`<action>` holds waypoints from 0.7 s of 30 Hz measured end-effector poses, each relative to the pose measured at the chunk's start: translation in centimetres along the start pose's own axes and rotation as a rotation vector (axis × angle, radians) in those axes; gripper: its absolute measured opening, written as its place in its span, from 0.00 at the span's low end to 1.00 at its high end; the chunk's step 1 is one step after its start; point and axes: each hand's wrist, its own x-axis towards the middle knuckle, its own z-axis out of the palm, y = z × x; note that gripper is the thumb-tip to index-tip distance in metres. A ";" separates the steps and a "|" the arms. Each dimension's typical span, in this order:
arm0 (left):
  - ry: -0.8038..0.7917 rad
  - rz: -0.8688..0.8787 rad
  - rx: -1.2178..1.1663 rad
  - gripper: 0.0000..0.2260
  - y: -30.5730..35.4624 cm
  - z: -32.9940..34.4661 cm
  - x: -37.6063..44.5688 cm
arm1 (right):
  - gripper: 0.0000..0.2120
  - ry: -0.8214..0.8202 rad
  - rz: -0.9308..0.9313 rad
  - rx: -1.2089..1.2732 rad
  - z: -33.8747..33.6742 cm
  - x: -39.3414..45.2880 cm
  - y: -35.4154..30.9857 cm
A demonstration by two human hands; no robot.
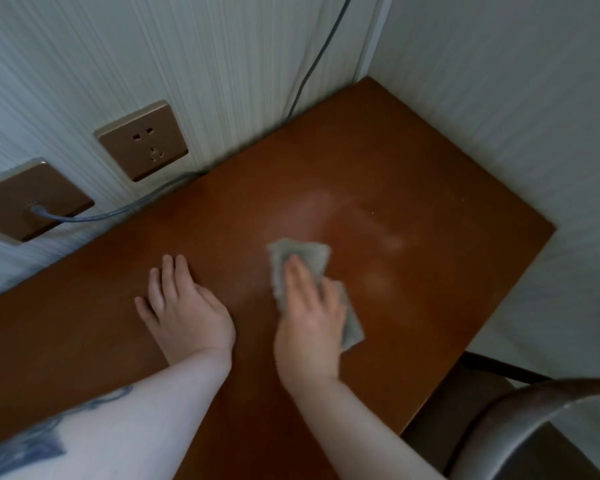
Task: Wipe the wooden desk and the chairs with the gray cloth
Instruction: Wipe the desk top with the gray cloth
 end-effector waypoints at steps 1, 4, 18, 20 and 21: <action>-0.011 0.002 -0.004 0.21 -0.2 0.1 0.1 | 0.26 -0.067 -0.199 -0.001 0.5 -0.6 -1.4; 0.009 0.004 -0.018 0.21 -0.2 0.1 0.2 | 0.24 -0.245 -0.388 0.007 1.5 -0.2 -2.5; -0.011 0.251 -0.068 0.21 0.2 -0.9 -1.2 | 0.28 -0.064 -0.151 -0.071 -1.3 -1.6 2.0; -0.054 0.439 -0.104 0.21 0.8 -0.9 -2.4 | 0.29 -0.155 -0.283 -0.067 -0.8 -2.9 2.0; -0.067 0.477 -0.144 0.21 1.3 -0.8 -3.0 | 0.30 -0.137 -0.253 -0.084 -0.9 -2.8 3.7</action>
